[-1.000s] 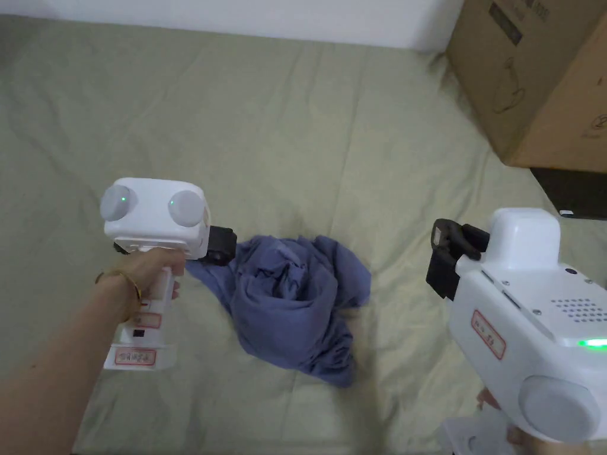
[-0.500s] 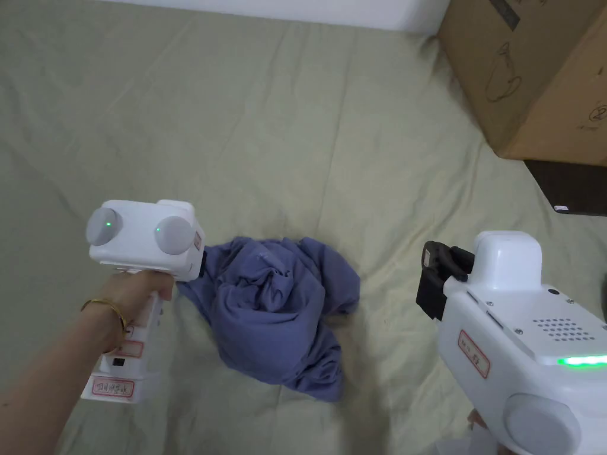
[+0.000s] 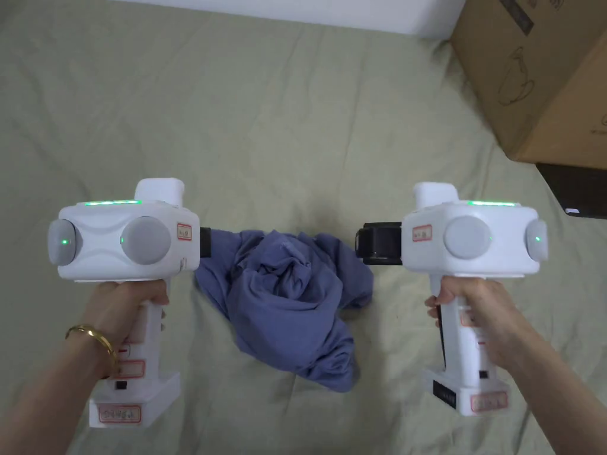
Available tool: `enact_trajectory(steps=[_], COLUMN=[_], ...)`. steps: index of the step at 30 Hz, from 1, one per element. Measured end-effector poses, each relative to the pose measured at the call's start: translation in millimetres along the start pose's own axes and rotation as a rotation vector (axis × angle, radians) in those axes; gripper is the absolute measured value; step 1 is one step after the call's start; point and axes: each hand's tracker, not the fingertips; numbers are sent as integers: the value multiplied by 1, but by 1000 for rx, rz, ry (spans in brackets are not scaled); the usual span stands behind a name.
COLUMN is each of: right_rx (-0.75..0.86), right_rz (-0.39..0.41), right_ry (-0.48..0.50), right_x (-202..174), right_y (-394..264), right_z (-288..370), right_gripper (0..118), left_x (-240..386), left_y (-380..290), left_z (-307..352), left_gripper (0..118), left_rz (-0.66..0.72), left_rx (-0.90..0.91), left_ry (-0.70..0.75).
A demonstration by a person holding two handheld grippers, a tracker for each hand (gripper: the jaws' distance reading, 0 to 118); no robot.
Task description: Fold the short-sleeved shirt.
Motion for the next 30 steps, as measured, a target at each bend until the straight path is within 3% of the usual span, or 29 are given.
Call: enact_trajectory(steps=[2,5,6,8,13,14,20,23,30], right_rx=[-73,-135,-155,-192,-220,-223,-152,-28,215], right_rz=[-41,-22,-28,-44,-57,-50,-92,-114,-149], right_ry=[-10,-64,-72,-64,-42,-39,44,122,154], right_x=[-2,-8,-10,-12,-18,-18,7,23,67], right_y=[9,13,12,8,-7,-9,1,4,14], right_z=[-24,-53,-60,-72,-88,-89,-52,2,129], right_gripper=[114,110,101,65,9,5,2,2,2], left_x=[-3,-9,-11,-14,-18,-20,-26,-30,-50], left_y=[-4,-7,-8,-9,-11,-12,-10,0,47], left_z=[-2,-5,-6,-9,-12,-14,-6,16,100], left_gripper=[1,1,1,1,1,1,1,1,1], left_rz=[0,24,38,54,40,43,112,170,244], left_rx=[-4,-13,-18,-24,-38,-41,-40,15,227], left_ry=[5,15,11,13,34,37,31,-25,7])
